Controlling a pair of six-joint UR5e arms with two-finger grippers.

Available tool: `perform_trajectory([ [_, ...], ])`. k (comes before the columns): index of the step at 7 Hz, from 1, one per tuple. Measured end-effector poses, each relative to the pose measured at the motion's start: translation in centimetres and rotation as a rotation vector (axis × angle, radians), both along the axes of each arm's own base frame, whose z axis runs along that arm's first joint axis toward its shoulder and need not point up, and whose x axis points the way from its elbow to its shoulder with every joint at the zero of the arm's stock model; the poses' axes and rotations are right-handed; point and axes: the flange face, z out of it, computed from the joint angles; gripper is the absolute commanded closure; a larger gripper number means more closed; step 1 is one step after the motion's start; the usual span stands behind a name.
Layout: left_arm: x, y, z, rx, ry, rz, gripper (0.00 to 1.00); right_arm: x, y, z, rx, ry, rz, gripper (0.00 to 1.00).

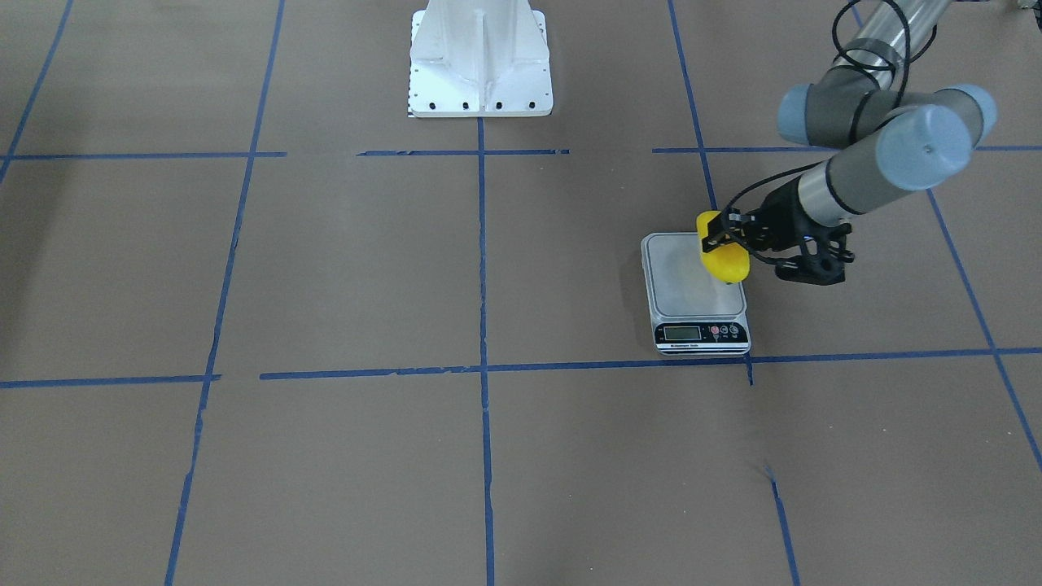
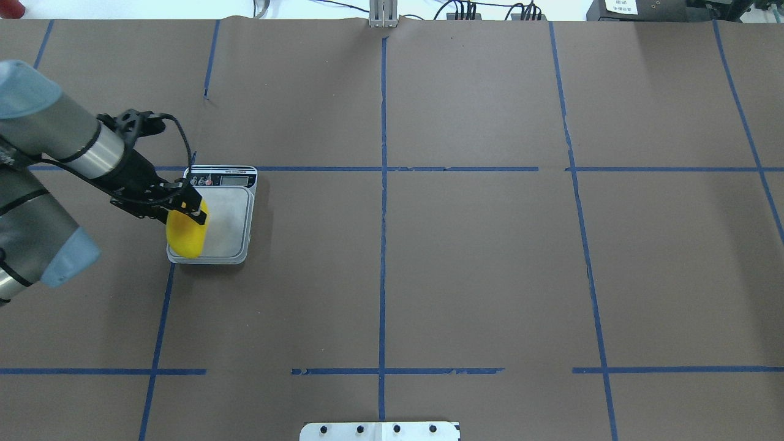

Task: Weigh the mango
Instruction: 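Lift the mango with the left gripper and carry it over the scale tray, then lower the mango into the scale tray and open the left gripper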

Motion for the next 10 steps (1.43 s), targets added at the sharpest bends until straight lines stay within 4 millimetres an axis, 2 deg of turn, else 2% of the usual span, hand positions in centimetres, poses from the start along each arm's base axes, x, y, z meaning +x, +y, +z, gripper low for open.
perform_trajectory([
  [1,1.5,0.1,-1.1,0.006,-0.008,0.002,1.0,0.0,0.0,0.0,0.0,0.0,0.0,0.0],
  [2,1.6,-0.1,-1.2,0.011,-0.013,-0.004,1.0,0.0,0.0,0.0,0.0,0.0,0.0,0.0],
  [5,0.5,-2.1,-0.4,0.047,-0.035,-0.038,1.0,0.0,0.0,0.0,0.0,0.0,0.0,0.0],
  [6,0.9,-2.5,-0.3,0.052,-0.042,-0.04,0.69,0.0,0.0,0.0,0.0,0.0,0.0,0.0],
  [7,1.5,-2.8,-0.3,0.053,-0.043,-0.036,0.01,0.0,0.0,0.0,0.0,0.0,0.0,0.0],
  [9,2.2,-2.7,0.3,0.059,-0.044,-0.019,0.0,0.0,0.0,0.0,0.0,0.0,0.0,0.0],
  [10,1.6,-3.0,0.5,0.066,-0.043,-0.02,0.0,0.0,0.0,0.0,0.0,0.0,0.0,0.0],
])
